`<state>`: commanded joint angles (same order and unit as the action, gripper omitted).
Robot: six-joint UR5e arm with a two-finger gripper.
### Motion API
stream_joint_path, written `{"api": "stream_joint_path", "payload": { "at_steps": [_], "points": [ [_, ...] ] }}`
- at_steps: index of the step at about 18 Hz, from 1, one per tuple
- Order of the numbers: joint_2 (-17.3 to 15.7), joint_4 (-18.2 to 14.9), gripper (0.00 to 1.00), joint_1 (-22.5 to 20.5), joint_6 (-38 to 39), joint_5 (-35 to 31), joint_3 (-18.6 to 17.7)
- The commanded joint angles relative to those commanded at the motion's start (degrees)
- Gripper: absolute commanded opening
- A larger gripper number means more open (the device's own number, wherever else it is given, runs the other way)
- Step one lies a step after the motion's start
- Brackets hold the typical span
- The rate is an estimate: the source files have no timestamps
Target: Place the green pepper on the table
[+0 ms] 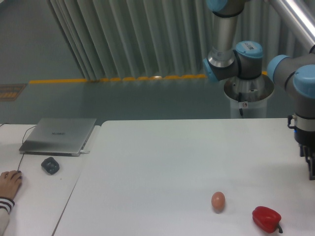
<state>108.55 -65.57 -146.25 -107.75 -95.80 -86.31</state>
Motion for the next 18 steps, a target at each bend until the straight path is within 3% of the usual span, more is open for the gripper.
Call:
{"api": "stream_joint_path", "payload": {
  "at_steps": [7, 18],
  "points": [
    [0.17, 1.75, 1.0, -1.93, -0.7, 0.09, 0.45],
    [2.37, 5.54, 1.0, -6.24, -16.52, -0.35, 2.9]
  ]
}}
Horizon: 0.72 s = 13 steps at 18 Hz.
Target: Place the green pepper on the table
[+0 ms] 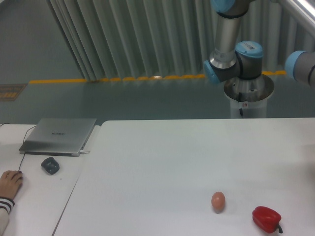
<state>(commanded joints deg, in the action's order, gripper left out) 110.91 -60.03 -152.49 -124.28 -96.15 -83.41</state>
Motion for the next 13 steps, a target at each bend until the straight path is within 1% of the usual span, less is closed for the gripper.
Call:
{"api": "stream_joint_path", "payload": {
  "at_steps": [2, 7, 9, 11, 13],
  "points": [
    [1.23, -0.09, 1.0, -0.44, 0.35, 0.09, 1.76],
    [2.81, 0.79, 1.0, -1.76, 3.07, 0.35, 2.29],
    [3.43, 1.67, 1.0, -3.33, 3.34, 0.7, 2.38],
    [4.48, 1.67, 1.0, -4.22, 3.34, 1.14, 3.43],
    [4.66, 1.67, 1.0, -5.01, 3.51, 2.19, 3.78]
  ]
}}
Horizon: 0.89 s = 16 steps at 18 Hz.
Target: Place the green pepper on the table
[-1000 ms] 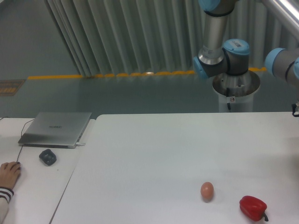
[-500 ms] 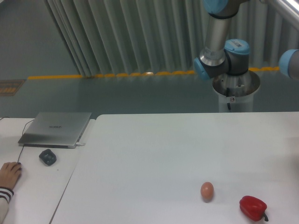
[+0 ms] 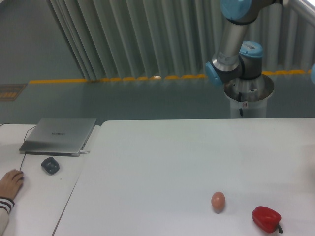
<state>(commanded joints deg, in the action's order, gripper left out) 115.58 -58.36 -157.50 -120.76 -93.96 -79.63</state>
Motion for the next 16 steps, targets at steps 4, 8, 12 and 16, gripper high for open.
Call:
{"api": "stream_joint_path", "payload": {
  "at_steps": [4, 8, 12, 16],
  "points": [
    [0.09, 0.0, 1.0, -0.35, 0.26, 0.36, 0.09],
    [0.18, 0.0, 1.0, -0.44, 2.02, 0.97, 0.09],
    [-0.17, 0.0, 1.0, -0.27, 2.9, 1.5, -0.52],
    [-1.14, 0.0, 1.0, 0.09, 2.9, 1.5, -1.49]
  ]
}}
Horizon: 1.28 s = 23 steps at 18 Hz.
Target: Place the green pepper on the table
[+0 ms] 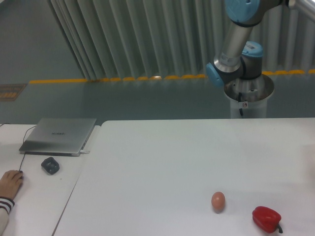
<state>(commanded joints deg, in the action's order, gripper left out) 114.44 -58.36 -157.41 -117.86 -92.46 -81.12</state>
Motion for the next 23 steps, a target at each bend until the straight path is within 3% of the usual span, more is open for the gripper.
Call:
{"api": "stream_joint_path", "payload": {
  "at_steps": [5, 8, 14, 23],
  "points": [
    [-0.62, 0.44, 1.0, -0.35, -0.01, 1.48, -1.59],
    [0.52, 4.99, 1.0, -0.26, 2.79, 2.2, -1.33],
    [3.33, 8.08, 1.0, -0.35, 4.83, 2.11, 2.19],
    [7.64, 8.61, 1.0, 0.79, 7.73, 1.67, 4.3]
  ]
}}
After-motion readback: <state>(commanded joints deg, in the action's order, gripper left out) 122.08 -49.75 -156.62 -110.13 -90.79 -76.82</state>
